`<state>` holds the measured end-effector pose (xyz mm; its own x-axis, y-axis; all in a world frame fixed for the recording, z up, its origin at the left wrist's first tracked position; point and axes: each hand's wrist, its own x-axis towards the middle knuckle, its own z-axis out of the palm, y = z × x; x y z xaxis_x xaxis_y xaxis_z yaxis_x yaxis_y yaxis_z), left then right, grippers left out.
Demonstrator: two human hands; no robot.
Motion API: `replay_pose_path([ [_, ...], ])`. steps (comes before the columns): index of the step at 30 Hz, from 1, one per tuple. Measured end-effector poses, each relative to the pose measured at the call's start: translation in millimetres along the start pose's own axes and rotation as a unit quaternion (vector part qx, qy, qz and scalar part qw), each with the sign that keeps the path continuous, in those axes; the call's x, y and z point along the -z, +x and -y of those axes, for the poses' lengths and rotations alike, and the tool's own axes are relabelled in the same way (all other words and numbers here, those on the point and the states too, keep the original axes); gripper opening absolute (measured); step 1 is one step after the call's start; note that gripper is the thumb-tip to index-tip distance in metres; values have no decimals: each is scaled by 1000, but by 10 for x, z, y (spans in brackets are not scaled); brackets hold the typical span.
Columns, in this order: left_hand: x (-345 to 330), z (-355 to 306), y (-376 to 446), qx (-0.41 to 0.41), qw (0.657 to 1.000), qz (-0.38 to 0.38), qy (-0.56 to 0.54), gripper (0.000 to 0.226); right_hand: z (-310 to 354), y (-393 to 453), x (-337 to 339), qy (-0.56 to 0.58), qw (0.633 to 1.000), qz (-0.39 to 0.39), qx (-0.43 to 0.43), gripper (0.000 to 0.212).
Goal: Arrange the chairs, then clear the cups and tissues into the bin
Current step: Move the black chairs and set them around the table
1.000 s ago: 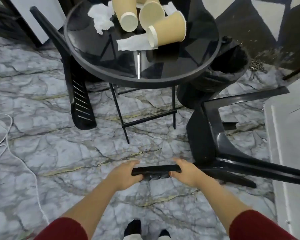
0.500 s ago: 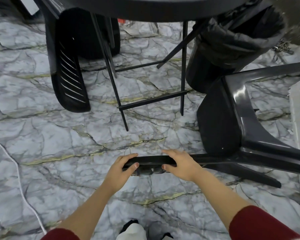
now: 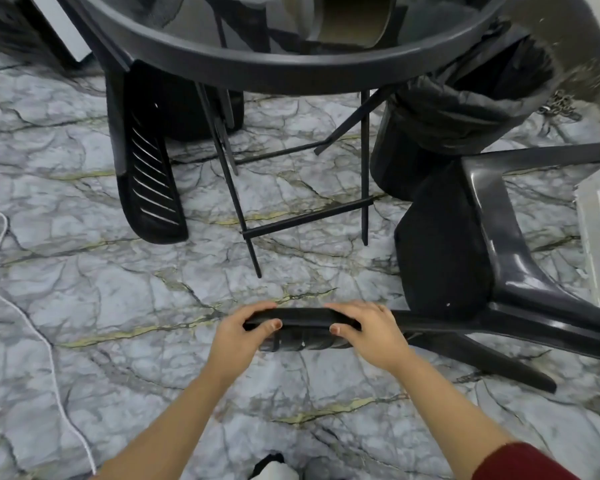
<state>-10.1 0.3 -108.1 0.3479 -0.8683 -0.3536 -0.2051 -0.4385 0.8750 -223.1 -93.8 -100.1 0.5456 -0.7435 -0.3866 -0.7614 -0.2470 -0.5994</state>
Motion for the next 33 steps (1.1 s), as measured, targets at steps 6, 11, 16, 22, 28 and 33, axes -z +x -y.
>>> replay_pose_path([
  [6, 523, -1114, -111, -62, 996, -42, 50, 27, 652, -251, 656, 100, 993, -63, 22, 37],
  [11, 913, -2054, -432, -99, 990, -46, 92, 25, 1163, -656, 1084, 177, 979, -98, 33, 38],
  [16, 1090, -2872, -797, -145, 977, -30, 151, 28, 1528, -1092, 1412, 243, 961, -121, 40, 38],
  [22, 972, -3363, -1141, -172, 965, -1, 199, 27, 1608, -1573, 1636, 295, 945, -142, 27, 35],
  [28, 590, -3619, -1422, -243, 938, -9, 247, 29, 1600, -1871, 1979, 290, 941, -168, 36, 34],
  [33, 420, -3713, -1621, -276, 924, 17, 263, 44, 1594, -2065, 2099, 286, 940, -181, 39, 35],
])
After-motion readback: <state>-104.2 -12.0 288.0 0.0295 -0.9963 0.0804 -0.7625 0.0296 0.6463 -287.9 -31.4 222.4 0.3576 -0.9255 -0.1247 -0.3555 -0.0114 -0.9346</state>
